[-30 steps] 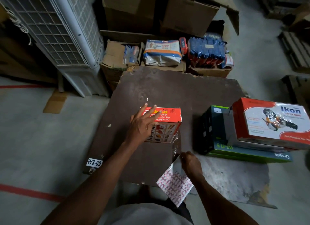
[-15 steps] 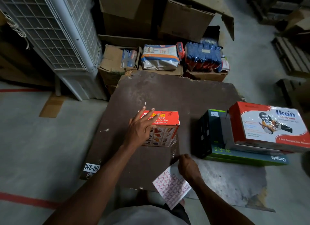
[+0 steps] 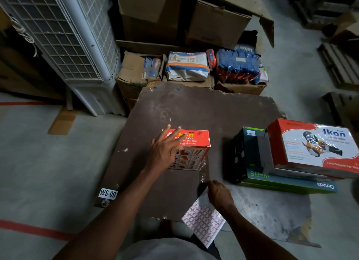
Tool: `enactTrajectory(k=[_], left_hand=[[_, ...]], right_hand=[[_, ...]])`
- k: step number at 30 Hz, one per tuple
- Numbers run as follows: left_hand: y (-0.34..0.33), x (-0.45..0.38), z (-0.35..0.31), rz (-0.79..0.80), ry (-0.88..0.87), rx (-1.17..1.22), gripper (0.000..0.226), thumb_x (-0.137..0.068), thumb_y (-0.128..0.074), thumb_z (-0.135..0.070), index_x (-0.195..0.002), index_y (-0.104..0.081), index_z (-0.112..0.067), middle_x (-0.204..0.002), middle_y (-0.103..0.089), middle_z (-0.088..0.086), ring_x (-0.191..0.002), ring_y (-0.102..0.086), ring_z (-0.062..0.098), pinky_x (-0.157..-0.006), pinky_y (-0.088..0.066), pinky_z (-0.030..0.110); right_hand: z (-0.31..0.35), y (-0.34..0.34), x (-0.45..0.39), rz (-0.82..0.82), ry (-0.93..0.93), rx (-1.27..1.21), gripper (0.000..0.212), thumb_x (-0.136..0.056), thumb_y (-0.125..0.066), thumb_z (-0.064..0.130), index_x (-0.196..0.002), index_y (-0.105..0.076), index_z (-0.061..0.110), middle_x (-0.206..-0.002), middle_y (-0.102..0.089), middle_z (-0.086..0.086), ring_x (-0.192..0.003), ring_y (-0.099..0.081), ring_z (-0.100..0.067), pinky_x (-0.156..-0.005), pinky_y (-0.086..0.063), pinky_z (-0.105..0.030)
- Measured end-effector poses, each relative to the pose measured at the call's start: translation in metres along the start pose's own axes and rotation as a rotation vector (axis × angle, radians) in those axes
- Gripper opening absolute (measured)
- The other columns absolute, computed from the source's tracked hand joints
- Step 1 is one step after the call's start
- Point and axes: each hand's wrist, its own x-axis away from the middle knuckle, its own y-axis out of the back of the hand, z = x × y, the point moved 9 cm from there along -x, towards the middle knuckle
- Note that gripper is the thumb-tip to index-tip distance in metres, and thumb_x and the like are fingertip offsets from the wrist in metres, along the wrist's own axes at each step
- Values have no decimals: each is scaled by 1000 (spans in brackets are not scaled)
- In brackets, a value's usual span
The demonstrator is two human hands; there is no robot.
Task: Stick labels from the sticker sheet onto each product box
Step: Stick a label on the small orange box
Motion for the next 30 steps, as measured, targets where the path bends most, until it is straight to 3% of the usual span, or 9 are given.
enactTrajectory(k=[7, 13, 16, 20, 22, 26, 30], left_hand=[[0, 0, 1, 7, 3, -1, 57, -98, -60, -17, -149, -45, -39, -163, -29, -13, -155, -13, 22, -110, -23, 70], [-2, 0, 3, 8, 18, -6, 60, -97, -61, -15, -149, -45, -40, -162, -31, -13, -155, -15, 21, -112, -22, 69], [-2, 0, 3, -1, 22, 2, 61, -96, -63, -13, -148, -47, -40, -161, -33, -13, -154, -17, 21, -111, -22, 69], [-3, -1, 3, -9, 25, -2, 63, -95, -63, -11, -148, -47, -41, -161, -34, -13, -154, -18, 21, -112, -23, 68], [-2, -2, 4, -11, 23, 2, 62, -96, -63, -12, -148, -47, -41, -161, -35, -14, -154, -19, 21, -111, -24, 69], [-2, -2, 4, -11, 12, -13, 61, -96, -61, -13, -148, -46, -42, -161, -34, -15, -154, -19, 22, -109, -28, 69], [-4, -3, 4, 7, 9, -27, 58, -99, -57, -16, -148, -45, -43, -162, -32, -16, -155, -16, 21, -109, -28, 68]], right_hand=[[0, 6, 0, 5, -34, -43, 27, -98, -51, 17, -124, -51, 21, -107, -66, -4, -89, -62, -19, -68, -41, -24], [-7, 17, -3, 38, -47, -192, 9, -98, -54, 27, -98, -61, 22, -91, -68, -1, -75, -61, -18, -54, -33, -19], [-9, 23, 0, 1, -7, -293, 11, -90, -57, 34, -91, -61, 24, -92, -65, 2, -78, -61, -19, -61, -42, -29], [4, 48, 6, -79, -11, -418, 6, -91, -69, 29, -91, -64, 31, -94, -66, 8, -76, -62, -11, -59, -44, -22], [17, 74, 10, -171, -31, -570, 11, -91, -71, 30, -86, -64, 35, -84, -69, 12, -70, -64, -6, -59, -50, -23], [63, 151, 18, -327, 37, -839, 10, -93, -74, 22, -86, -68, 25, -77, -71, 12, -67, -66, -5, -59, -53, -22], [98, 209, 14, -425, 152, -842, 8, -90, -76, 27, -88, -71, 22, -85, -72, 7, -74, -68, -11, -64, -57, -29]])
